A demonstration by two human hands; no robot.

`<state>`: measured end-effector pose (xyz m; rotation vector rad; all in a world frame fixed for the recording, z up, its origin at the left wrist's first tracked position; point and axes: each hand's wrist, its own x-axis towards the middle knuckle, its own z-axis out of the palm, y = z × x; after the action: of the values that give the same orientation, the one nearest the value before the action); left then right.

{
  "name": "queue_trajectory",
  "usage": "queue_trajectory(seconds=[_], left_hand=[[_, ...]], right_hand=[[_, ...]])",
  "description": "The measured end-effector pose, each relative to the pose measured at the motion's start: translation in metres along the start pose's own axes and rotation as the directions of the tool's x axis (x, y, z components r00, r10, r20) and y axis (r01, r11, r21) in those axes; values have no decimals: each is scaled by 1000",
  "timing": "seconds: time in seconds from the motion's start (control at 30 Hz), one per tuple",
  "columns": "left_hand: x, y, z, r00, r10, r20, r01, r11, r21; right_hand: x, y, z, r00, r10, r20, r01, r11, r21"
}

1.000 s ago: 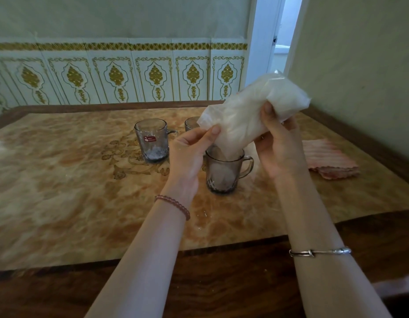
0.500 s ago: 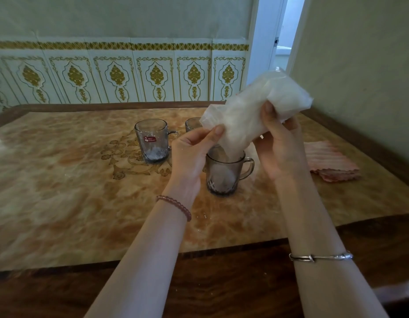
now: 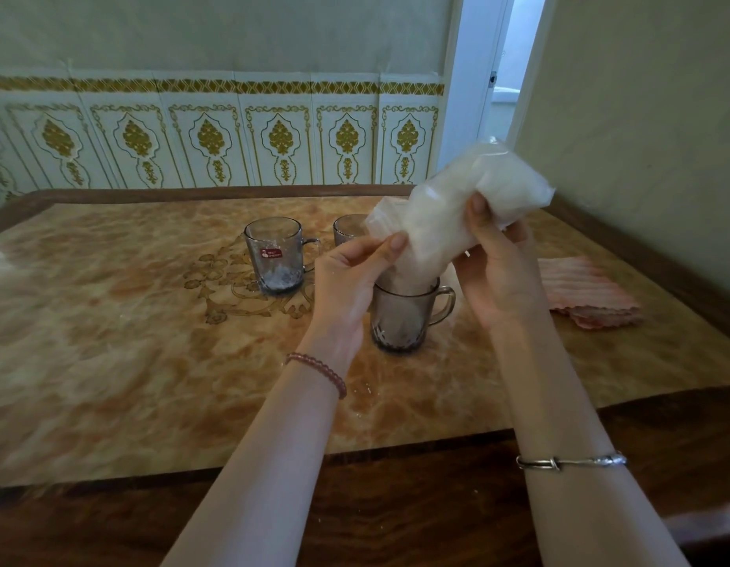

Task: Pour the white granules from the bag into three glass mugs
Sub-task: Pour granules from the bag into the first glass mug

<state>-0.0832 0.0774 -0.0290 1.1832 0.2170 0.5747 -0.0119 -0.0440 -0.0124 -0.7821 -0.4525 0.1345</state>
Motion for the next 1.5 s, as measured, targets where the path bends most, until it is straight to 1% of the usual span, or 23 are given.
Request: queue_trajectory(seconds=[0.13, 0.27, 0.37, 0.53, 0.63, 0.8, 0.93, 1.07, 1.13, 1.3, 1.5], left_hand=[[6, 5, -7, 1000, -4, -25, 3, 999, -40], [2, 2, -2, 1000, -4, -6, 4, 1000, -20], [-1, -1, 1, 1000, -11, -5, 11, 1000, -9], [5, 5, -5, 999, 32, -4, -32, 999, -2], [4, 4, -2, 999, 38, 1, -38, 999, -13], [2, 2, -1, 1000, 23, 14, -23, 1000, -2], [4, 6, -5, 999, 44, 3, -44, 999, -17], [1, 1, 0, 999, 30, 31, -30, 1000, 1], [0, 0, 0, 999, 27, 22, -28, 1000, 8], [5, 4, -5, 999, 32, -7, -32, 999, -15], [1, -1, 1, 1000, 11, 24, -11, 1000, -5]], right_hand=[[1, -1, -1, 1000, -10, -1, 10, 1000, -1], [0, 0, 1, 1000, -6, 8, 6, 999, 32], [-2, 2, 4, 1000, 4, 6, -4, 1000, 22], [1, -4, 0, 999, -35, 11, 35, 999, 32], [0, -3, 1, 999, -30, 27, 29, 998, 49], [-1, -2, 5, 1000, -5, 20, 5, 1000, 11], [1, -5, -2, 1000, -22, 19, 21, 999, 26], [-1, -4, 2, 999, -10, 32, 8, 999, 37], [-2, -3, 4, 1000, 5, 31, -6, 1000, 20], [-2, -6, 4, 1000, -17, 14, 17, 1000, 4], [-3, -5, 3, 1000, -11, 21, 11, 1000, 5]])
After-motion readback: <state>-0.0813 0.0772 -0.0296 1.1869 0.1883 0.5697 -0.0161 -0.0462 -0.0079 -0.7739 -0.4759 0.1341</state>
